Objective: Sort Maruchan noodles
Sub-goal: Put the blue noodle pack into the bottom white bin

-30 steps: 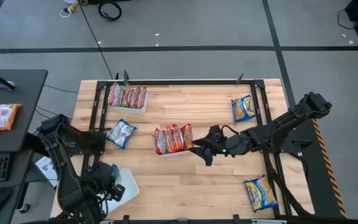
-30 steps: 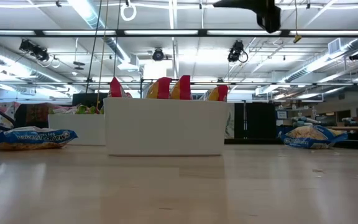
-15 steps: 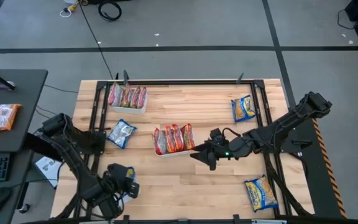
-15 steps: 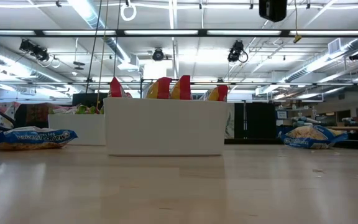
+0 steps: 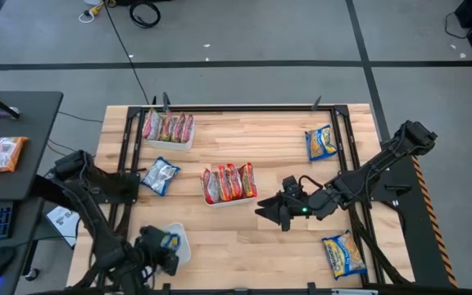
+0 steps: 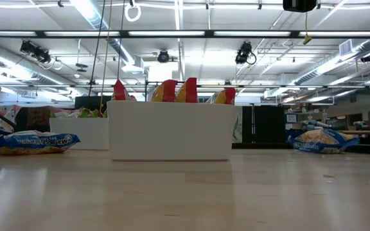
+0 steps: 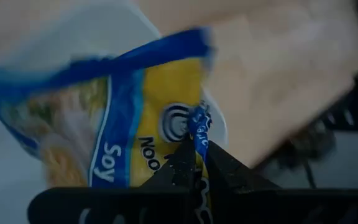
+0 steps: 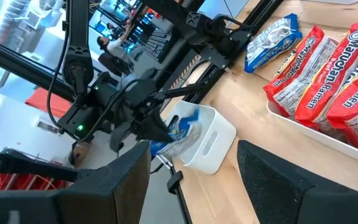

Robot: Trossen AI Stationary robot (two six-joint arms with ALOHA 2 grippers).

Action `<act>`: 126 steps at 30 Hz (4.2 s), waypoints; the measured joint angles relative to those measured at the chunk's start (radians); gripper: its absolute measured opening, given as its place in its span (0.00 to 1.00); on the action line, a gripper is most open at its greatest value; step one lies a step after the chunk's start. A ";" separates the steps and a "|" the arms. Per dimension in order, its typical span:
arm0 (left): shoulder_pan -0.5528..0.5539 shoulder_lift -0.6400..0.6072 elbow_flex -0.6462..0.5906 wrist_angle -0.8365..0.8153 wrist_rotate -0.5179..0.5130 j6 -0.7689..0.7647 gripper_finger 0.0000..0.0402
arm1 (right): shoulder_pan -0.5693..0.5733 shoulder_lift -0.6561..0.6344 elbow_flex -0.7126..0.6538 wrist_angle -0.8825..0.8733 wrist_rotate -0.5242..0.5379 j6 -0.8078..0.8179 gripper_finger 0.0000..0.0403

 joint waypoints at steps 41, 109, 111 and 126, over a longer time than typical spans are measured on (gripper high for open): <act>0.077 0.156 -0.014 -0.085 -0.304 0.138 0.19 | -0.009 0.001 -0.001 0.001 0.004 0.025 0.61; 0.342 -0.034 -0.201 0.119 0.374 1.294 0.50 | -0.149 1.021 1.209 -0.894 -0.412 -0.745 0.51; 0.323 -0.073 -0.148 0.013 0.431 1.294 0.54 | -0.143 0.993 1.208 -0.971 -0.405 -0.746 0.51; 0.648 -0.433 -0.277 -0.376 0.094 0.877 0.60 | -0.160 0.728 1.207 -1.294 -0.103 -0.735 0.51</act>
